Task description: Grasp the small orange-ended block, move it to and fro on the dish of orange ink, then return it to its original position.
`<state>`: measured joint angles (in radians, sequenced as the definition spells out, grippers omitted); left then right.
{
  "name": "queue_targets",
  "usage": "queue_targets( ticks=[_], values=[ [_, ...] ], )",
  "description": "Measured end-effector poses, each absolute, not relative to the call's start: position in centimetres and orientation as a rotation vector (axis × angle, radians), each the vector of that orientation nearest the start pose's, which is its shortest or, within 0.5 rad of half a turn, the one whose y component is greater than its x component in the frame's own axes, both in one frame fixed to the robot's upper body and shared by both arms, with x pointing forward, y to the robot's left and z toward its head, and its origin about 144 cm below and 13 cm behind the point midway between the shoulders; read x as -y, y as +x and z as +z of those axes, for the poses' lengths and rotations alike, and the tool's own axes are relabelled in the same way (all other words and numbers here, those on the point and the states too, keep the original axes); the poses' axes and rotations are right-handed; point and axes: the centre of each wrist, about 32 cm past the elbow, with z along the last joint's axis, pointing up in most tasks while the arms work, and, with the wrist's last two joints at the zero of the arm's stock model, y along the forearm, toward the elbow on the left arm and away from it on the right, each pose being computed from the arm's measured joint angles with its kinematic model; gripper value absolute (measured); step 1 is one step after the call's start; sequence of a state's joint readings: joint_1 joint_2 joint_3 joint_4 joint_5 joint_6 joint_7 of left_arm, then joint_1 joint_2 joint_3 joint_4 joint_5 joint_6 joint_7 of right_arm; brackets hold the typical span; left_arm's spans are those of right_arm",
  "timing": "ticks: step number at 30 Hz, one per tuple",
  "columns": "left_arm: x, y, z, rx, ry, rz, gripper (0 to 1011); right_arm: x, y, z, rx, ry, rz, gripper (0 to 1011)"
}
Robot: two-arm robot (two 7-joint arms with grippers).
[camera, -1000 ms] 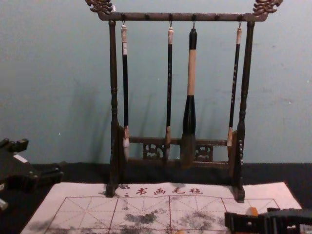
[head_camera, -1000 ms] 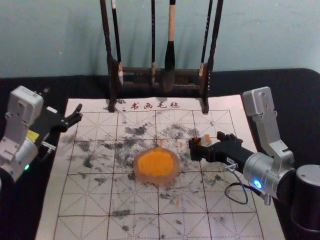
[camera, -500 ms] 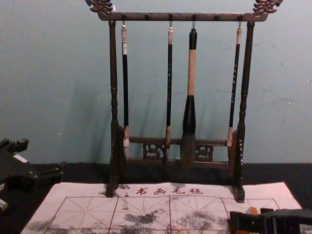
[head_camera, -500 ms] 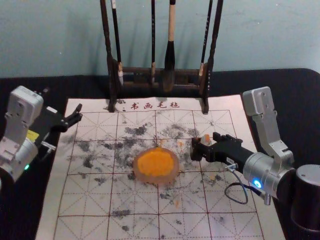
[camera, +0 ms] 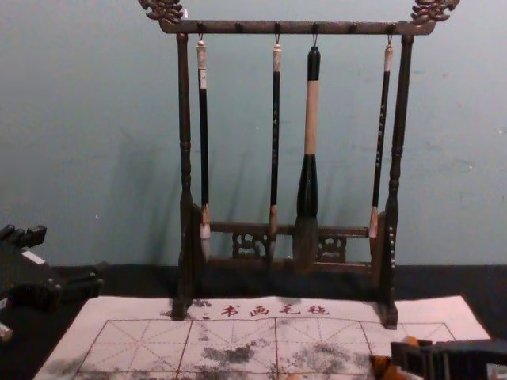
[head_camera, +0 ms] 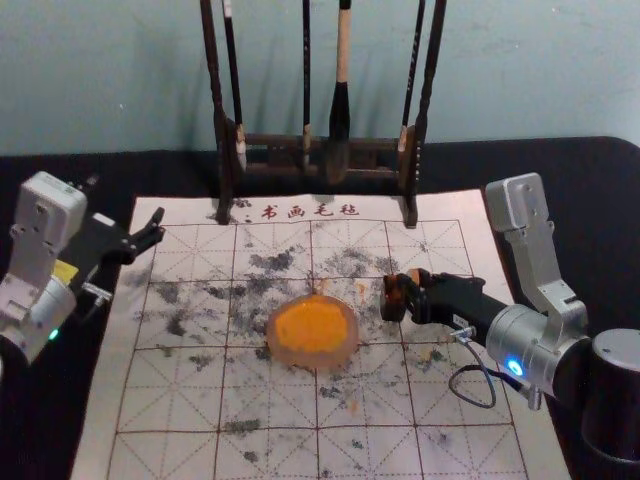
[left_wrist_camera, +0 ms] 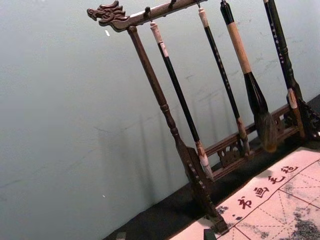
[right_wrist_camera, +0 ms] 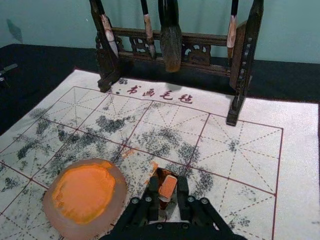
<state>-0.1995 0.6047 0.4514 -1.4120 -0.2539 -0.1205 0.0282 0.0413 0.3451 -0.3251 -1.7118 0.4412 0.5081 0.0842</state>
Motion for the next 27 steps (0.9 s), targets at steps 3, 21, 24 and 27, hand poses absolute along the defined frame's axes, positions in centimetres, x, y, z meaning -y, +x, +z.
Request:
queue_targets(
  ticks=[3, 21, 24, 27],
  values=[
    [-30.97, 48.86, 113.98, 0.285, 0.304, 1.248, 1001, 21.49, 45.05, 117.48, -0.364, -0.309, -1.084, 156],
    [-30.97, 48.86, 113.98, 0.285, 0.304, 1.248, 1001, 21.49, 45.05, 117.48, -0.364, -0.309, -1.084, 104],
    [-30.96, 48.86, 113.98, 0.285, 0.304, 1.248, 1001, 21.49, 45.06, 117.49, -0.364, -0.308, -1.084, 104],
    [-30.97, 48.86, 113.98, 0.285, 0.304, 1.248, 1001, 21.59, 45.07, 117.67, -0.361, -0.302, -1.077, 104]
  ],
)
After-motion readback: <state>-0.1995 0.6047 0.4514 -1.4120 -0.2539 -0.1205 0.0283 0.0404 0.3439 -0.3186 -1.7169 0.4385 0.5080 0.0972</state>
